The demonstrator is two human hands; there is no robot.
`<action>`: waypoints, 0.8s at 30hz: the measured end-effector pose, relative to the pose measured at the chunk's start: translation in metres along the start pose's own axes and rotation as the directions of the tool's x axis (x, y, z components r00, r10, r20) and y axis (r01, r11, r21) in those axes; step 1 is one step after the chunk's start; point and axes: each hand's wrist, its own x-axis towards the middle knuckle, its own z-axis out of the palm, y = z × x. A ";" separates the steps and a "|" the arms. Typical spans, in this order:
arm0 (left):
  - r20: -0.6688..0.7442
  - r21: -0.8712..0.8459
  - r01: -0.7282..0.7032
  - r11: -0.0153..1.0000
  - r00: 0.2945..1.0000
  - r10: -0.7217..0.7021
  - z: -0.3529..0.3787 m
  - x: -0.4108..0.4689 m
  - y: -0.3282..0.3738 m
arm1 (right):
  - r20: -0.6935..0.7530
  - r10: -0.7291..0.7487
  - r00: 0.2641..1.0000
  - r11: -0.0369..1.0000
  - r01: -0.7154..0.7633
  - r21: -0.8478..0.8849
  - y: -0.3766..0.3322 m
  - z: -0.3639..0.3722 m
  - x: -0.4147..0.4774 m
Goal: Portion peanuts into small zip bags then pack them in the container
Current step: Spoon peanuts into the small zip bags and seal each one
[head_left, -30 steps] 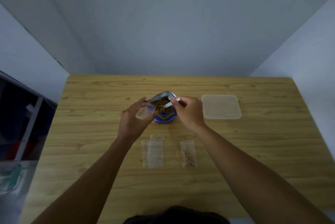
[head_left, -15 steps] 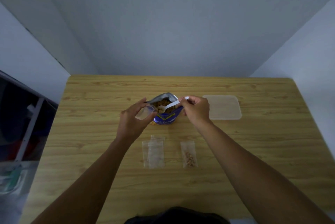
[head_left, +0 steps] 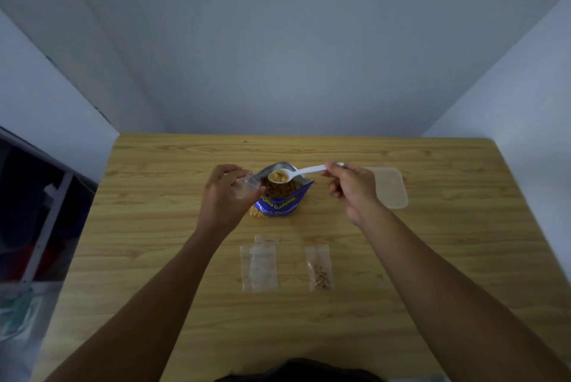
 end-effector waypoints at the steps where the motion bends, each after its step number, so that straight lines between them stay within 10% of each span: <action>1: 0.007 -0.002 -0.005 1.000 1.000 0.005 0.000 0.002 0.001 | 0.013 -0.022 1.000 1.000 0.022 0.006 -0.005 -0.001 0.000; 18: 0.082 -0.107 -0.028 0.994 0.996 0.037 0.013 0.010 0.036 | 0.549 -0.434 0.714 0.672 0.663 -0.331 -0.051 0.029 -0.033; 24: 0.027 -0.093 0.026 0.995 0.999 -0.023 0.000 0.004 0.020 | 0.361 -0.577 0.733 0.721 0.664 -0.195 -0.057 0.013 -0.020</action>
